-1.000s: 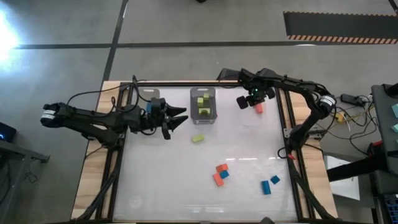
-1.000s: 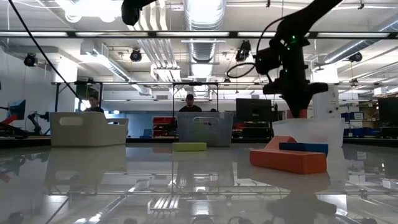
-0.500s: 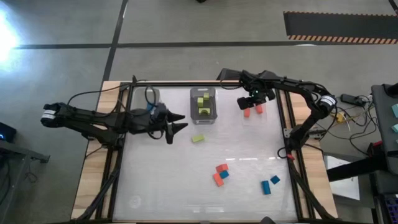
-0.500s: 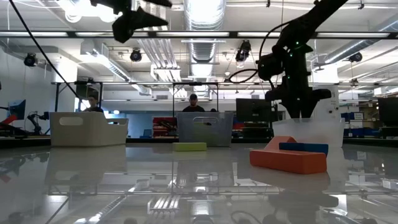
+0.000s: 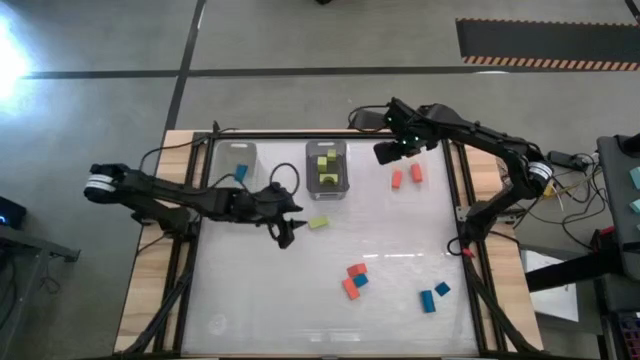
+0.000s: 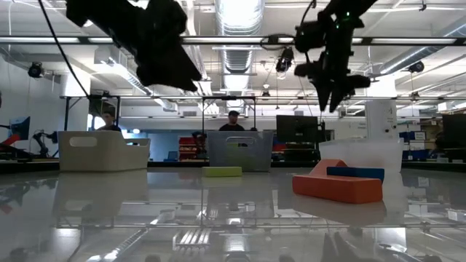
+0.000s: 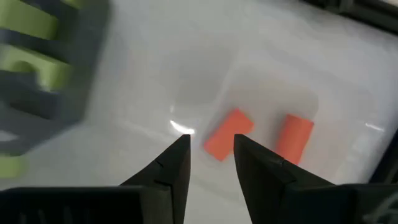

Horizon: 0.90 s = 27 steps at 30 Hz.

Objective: Sort & place blocks by color
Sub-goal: Put the green block into the black transparent bin

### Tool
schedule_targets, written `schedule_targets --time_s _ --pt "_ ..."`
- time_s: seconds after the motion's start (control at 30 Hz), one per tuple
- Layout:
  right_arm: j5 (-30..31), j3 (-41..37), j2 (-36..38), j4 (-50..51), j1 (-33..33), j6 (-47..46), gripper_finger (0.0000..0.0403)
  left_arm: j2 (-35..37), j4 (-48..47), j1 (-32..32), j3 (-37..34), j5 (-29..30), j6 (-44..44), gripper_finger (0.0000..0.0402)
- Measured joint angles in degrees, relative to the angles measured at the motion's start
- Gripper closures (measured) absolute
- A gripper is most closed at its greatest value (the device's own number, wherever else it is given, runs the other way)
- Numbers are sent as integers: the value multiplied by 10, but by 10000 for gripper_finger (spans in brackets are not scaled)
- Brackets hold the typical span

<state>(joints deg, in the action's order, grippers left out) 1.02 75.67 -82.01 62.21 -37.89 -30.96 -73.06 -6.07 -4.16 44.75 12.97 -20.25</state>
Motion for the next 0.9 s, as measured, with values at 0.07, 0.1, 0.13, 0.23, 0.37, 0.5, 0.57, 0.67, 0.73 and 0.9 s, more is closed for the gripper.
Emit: schedule_targets --time_s 0.07,0.1,0.13,0.23,0.37,0.5,0.57,0.67,0.73,0.9 --pt "0 14 9 1 11 -9 292 -21 14 8 0 -2 23 212" --pt "0 20 13 0 16 -13 293 -30 25 12 0 -7 38 212" --pt "0 26 17 0 22 -20 294 -40 33 16 0 -10 55 212" --pt "1 39 29 0 37 -32 293 -74 57 23 0 -15 107 212" --pt "2 47 43 -1 58 -54 292 -125 75 24 0 -31 125 212" --pt "4 47 58 0 80 -66 297 -165 101 24 0 -69 88 212" --pt "5 46 62 1 89 -75 299 -181 115 24 1 -69 86 212" --pt "5 45 64 1 100 -87 302 -194 133 29 2 -68 87 212" --pt "5 45 64 1 106 -90 303 -198 139 36 3 -66 87 212" --pt "6 45 60 1 117 -91 305 -216 147 52 1 -65 104 212"
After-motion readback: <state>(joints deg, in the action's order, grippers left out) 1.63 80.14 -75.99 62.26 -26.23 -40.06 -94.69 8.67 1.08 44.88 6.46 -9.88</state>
